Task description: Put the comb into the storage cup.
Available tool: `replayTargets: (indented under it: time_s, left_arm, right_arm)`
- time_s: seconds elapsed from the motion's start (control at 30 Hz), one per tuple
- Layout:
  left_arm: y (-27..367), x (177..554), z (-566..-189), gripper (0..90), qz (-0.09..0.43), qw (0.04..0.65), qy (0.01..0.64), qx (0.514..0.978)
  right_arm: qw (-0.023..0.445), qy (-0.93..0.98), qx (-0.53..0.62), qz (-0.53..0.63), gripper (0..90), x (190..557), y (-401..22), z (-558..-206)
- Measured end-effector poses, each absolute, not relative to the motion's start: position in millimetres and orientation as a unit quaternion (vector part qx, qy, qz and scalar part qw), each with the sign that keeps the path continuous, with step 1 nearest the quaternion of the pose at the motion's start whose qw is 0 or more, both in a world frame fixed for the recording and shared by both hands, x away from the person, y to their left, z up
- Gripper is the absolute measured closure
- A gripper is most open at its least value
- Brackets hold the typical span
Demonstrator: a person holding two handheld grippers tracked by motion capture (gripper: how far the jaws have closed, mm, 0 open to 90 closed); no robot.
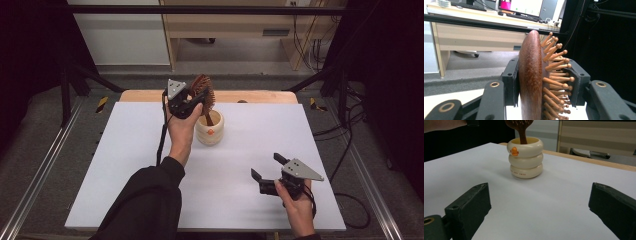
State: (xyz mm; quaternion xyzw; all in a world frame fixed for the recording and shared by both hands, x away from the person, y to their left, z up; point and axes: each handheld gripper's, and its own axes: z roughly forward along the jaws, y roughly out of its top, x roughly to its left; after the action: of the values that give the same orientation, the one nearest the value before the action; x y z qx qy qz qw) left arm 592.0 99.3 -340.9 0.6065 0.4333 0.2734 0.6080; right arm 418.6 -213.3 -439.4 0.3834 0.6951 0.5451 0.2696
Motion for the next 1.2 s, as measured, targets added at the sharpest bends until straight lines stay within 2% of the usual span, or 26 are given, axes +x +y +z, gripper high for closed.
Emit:
replayTargets:
  time_s: [1.2]
  left_arm:
    - [93.7, 592.9, -354.7, 51.6, 0.26, 0.608, 0.443, 0.606]
  right_arm:
    - [0.268, 0.697, 0.383, 0.544, 4.2, 419.1, -212.3, -440.1]
